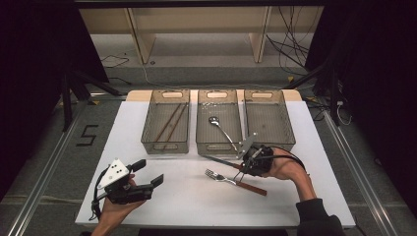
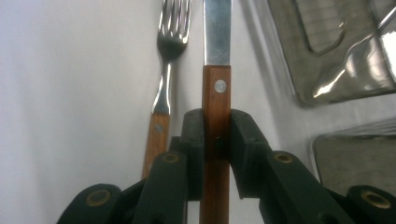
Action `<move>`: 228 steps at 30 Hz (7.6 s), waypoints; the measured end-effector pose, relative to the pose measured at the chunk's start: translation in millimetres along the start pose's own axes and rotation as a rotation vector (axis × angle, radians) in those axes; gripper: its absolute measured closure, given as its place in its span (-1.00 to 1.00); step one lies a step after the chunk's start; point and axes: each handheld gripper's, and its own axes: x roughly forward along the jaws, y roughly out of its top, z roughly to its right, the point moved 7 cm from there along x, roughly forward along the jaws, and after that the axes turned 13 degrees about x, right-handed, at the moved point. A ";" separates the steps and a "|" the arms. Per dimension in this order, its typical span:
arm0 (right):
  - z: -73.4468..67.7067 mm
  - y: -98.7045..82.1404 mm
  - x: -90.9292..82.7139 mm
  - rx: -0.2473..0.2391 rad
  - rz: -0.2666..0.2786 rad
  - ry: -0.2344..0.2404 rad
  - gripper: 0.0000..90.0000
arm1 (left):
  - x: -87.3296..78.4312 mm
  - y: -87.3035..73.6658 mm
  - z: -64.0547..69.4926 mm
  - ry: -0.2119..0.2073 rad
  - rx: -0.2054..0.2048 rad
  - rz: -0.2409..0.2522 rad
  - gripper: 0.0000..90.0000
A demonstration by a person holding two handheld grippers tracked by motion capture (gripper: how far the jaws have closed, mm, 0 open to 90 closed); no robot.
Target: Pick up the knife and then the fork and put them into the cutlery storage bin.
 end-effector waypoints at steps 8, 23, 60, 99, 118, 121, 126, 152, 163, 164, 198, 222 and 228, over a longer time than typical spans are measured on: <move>10.1 9.0 -16.5 0.169 0.107 -0.010 0.72 | -0.3 0.2 -0.3 0.003 -0.001 0.002 -0.64; 35.5 8.5 -34.3 0.370 0.238 -0.056 0.72 | -0.8 0.2 -1.1 0.009 -0.002 0.004 -0.64; 86.4 15.0 -56.1 0.547 0.347 -0.145 0.72 | -1.3 0.1 -1.7 0.012 -0.012 0.013 -0.64; 150.7 -8.7 -31.3 0.881 0.264 -0.206 0.71 | -1.3 0.1 -1.7 0.011 -0.011 0.012 -0.64; 150.7 -14.3 -12.0 0.959 0.193 -0.200 0.69 | -1.4 0.2 -1.6 0.010 -0.009 0.011 -0.64; 151.6 -15.6 -8.6 0.982 0.199 -0.181 0.38 | -1.5 0.2 -1.7 0.012 -0.013 0.012 -0.64; 146.1 -8.9 -16.2 0.937 0.222 -0.170 0.21 | -1.0 0.2 -1.4 0.010 -0.011 0.011 -0.64; 61.4 25.4 -61.9 0.592 0.414 -0.115 -0.27 | -0.9 -0.3 -2.1 0.012 -0.008 0.008 -0.64; 33.7 21.3 -52.0 0.542 0.404 -0.063 -0.37 | -1.3 -0.4 -2.3 0.013 -0.012 0.010 -0.64; 31.1 20.4 -50.1 0.534 0.396 -0.058 -0.37 | -1.2 -0.3 -2.2 0.012 -0.012 0.010 -0.64; -8.6 14.2 -22.3 0.425 0.236 -0.028 -0.48 | -2.3 -0.1 -2.0 0.015 -0.009 0.012 -0.64; -26.1 -2.6 5.9 0.371 0.062 -0.034 -0.43 | -2.4 -0.1 -2.1 0.015 -0.010 0.013 -0.64; -27.4 -6.5 11.4 0.362 0.024 -0.036 -0.41 | -2.5 -0.1 -2.1 0.015 -0.010 0.012 -0.64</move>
